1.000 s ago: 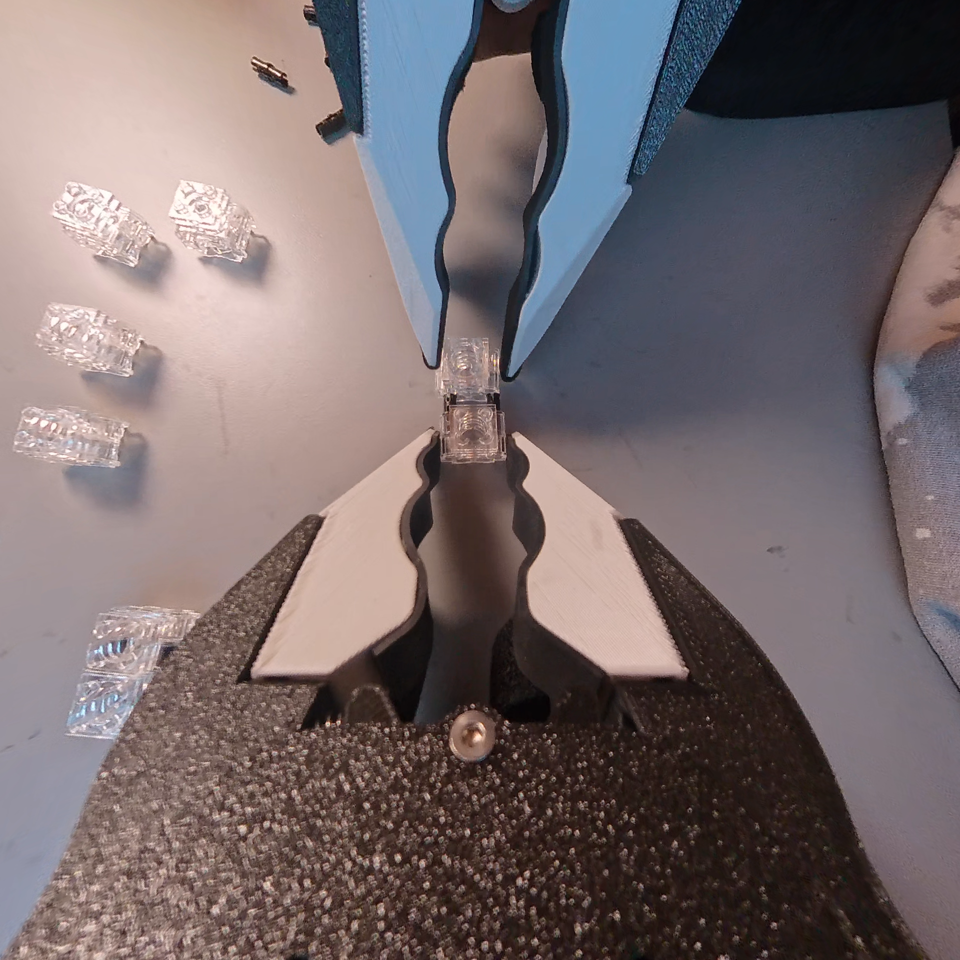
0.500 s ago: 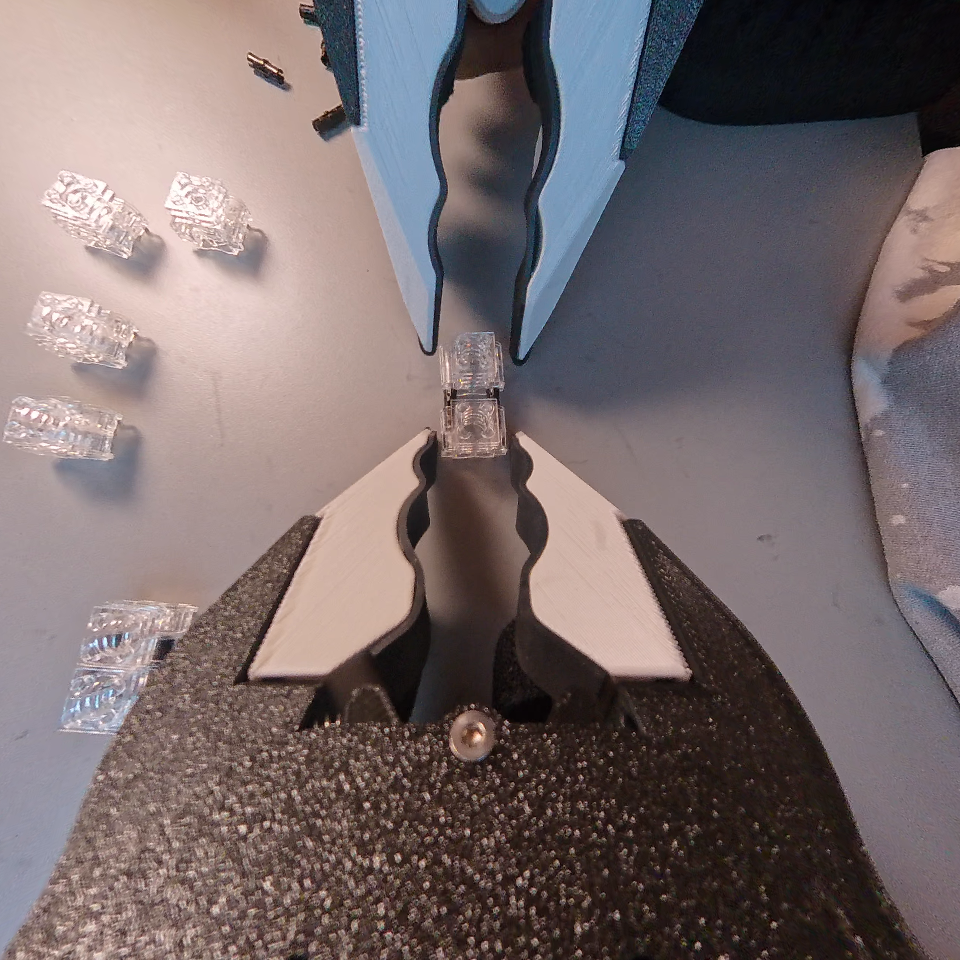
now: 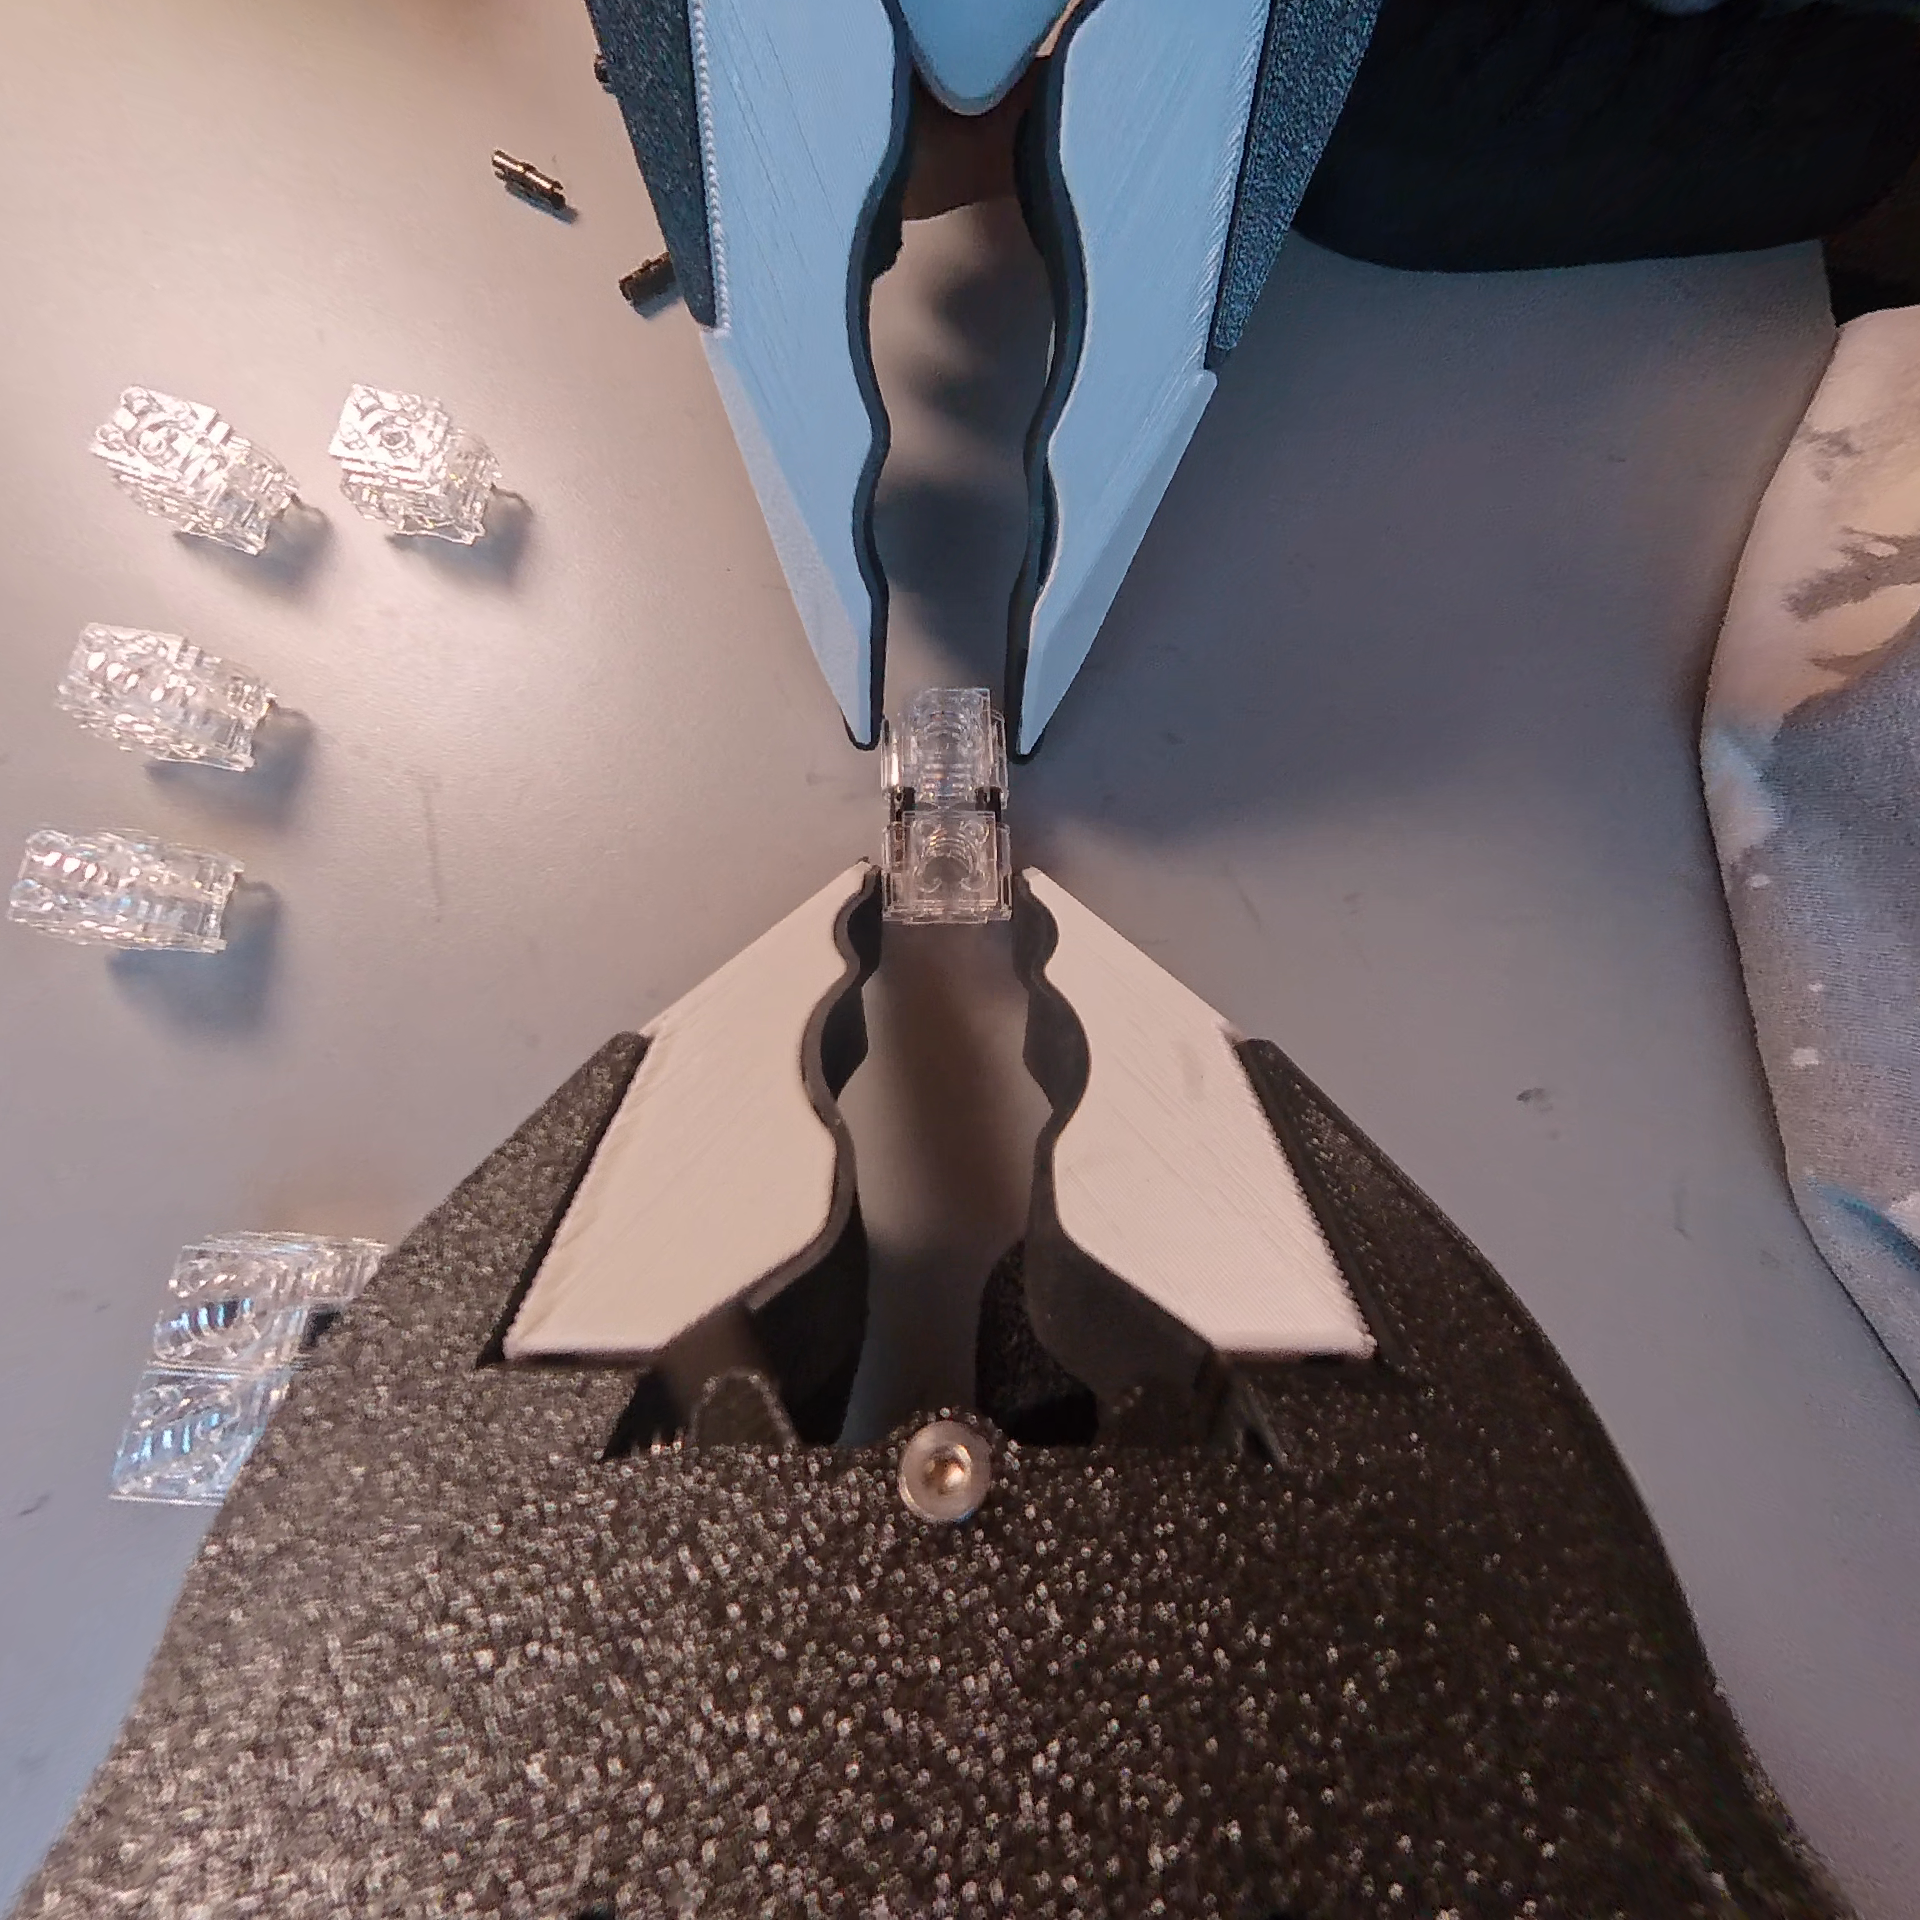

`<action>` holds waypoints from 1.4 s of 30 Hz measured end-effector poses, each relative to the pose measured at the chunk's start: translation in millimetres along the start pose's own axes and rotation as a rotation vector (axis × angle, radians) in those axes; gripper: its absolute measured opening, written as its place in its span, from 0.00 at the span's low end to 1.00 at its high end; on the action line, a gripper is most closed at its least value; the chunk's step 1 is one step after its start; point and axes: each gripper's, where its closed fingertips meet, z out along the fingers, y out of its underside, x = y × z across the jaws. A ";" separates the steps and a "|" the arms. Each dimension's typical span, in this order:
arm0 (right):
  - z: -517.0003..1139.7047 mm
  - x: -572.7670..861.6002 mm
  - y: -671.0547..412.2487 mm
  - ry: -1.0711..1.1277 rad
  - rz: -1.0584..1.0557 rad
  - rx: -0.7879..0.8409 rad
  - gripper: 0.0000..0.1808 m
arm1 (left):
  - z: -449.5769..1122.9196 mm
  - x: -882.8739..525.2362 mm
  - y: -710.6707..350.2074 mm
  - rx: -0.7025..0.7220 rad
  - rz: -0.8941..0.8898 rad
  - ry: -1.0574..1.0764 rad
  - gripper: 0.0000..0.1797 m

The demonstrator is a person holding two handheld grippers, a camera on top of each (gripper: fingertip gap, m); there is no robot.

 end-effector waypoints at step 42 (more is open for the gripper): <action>4.3 -13.7 1.0 -0.008 -0.054 -0.110 0.13 | -2.5 14.5 3.3 -0.058 -0.032 0.072 0.13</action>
